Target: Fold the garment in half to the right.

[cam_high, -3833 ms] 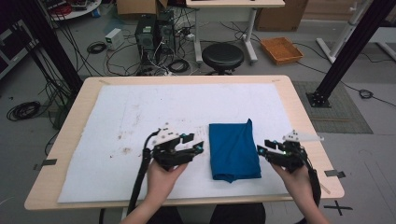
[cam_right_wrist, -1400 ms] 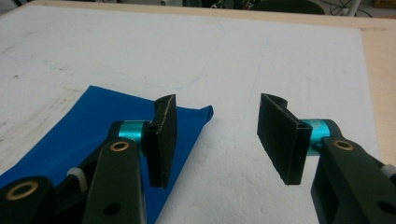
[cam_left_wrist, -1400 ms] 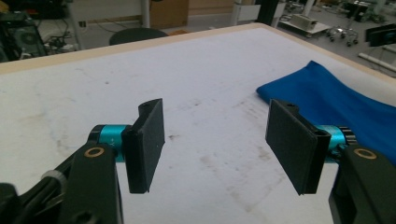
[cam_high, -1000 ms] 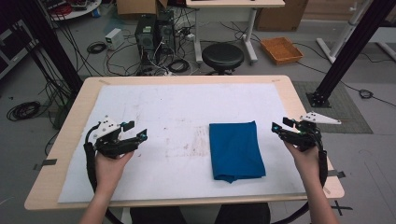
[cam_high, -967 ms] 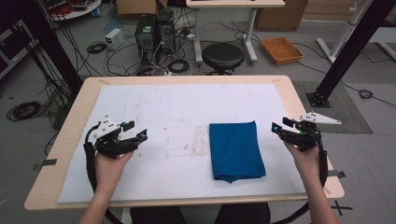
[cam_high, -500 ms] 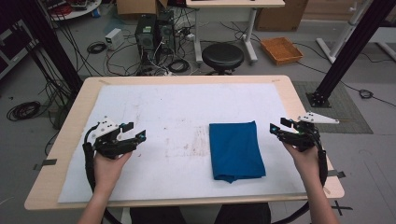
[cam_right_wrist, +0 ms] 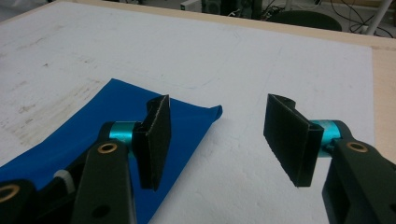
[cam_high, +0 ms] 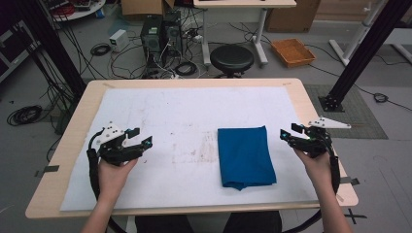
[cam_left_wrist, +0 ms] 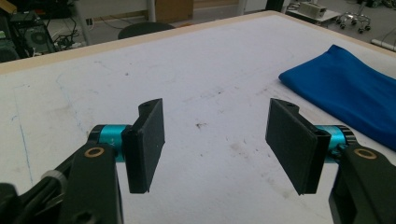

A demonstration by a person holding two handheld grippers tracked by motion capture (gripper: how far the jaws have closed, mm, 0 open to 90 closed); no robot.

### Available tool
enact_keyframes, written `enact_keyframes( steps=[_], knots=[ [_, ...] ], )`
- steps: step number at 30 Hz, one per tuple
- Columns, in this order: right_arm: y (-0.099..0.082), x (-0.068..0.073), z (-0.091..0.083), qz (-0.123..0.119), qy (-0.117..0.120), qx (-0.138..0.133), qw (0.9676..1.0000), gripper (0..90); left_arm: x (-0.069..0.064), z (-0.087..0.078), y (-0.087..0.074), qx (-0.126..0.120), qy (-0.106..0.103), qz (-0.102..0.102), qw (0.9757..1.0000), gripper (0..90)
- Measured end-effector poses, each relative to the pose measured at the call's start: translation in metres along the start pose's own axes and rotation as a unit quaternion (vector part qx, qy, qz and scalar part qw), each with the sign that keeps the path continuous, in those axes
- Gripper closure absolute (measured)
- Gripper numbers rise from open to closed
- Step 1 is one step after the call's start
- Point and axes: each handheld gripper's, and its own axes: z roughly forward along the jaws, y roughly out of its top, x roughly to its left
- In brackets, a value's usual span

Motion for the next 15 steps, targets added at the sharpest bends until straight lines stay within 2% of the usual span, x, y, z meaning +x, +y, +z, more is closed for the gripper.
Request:
enact_keyframes(
  steps=[15],
  knots=[
    [-0.0027,-0.0028,0.0021,-0.004,0.003,0.001,1.0000,41.2,-0.0019,0.0019,-0.0013,0.003,-0.005,0.002,1.0000,37.5]
  ],
)
